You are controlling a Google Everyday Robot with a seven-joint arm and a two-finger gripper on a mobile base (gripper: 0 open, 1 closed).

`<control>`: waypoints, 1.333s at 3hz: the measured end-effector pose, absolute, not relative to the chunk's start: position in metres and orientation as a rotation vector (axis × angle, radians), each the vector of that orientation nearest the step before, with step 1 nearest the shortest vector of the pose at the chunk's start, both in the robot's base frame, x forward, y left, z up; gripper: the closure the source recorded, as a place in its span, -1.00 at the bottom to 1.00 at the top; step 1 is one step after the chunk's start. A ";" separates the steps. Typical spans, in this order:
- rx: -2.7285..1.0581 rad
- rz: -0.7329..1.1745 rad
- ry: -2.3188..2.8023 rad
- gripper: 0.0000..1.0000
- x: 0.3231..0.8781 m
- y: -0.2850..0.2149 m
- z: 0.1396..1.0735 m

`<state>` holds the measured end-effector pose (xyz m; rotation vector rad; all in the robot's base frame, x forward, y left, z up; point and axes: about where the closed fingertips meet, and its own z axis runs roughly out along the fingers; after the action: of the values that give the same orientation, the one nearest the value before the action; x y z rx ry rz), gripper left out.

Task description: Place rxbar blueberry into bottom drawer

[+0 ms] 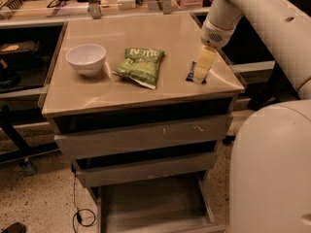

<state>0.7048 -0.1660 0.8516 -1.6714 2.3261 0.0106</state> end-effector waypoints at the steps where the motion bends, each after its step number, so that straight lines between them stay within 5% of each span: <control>1: -1.661 0.040 2.337 -1.00 0.710 -0.168 0.838; 4: -1.674 0.065 2.369 -1.00 0.733 -0.171 0.813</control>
Offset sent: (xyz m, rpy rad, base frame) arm 0.0140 -0.0086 -0.0258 0.0286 0.0522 -0.0120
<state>0.7326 -0.1715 0.8132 -1.6738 2.3688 0.0650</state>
